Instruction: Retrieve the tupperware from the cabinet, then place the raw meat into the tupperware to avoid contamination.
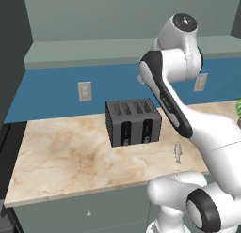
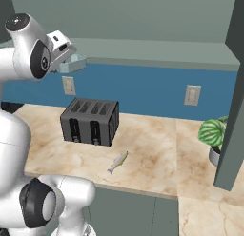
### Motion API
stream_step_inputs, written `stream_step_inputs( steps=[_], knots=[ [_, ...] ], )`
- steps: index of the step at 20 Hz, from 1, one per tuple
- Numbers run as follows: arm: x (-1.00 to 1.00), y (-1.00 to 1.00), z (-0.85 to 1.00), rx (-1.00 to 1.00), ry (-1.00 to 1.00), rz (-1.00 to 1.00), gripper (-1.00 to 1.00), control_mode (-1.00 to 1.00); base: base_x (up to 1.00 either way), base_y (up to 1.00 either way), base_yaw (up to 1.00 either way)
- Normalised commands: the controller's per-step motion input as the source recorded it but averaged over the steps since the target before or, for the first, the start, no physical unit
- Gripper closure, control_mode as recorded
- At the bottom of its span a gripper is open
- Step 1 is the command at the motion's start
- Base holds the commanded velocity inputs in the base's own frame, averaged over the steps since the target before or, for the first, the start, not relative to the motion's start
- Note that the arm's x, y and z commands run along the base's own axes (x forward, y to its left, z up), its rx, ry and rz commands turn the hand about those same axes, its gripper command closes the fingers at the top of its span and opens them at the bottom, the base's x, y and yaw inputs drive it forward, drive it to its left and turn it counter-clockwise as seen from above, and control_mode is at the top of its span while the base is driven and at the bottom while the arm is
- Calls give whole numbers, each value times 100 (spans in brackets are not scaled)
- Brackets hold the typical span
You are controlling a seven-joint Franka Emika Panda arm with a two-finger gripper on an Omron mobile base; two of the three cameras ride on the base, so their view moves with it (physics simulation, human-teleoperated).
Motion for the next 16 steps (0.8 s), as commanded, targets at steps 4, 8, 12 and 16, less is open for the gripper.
stream_step_inputs(
  steps=[4,8,12,16],
  knots=[
    [-74,-28,-57,0,4,2,100,-100,0,0,0],
    [-73,-30,-63,0,6,1,100,-100,0,0,0],
    [-64,-31,-69,-2,9,0,100,-100,0,0,0],
    [-42,-47,-62,-1,8,-1,100,-100,0,0,0]
  ],
)
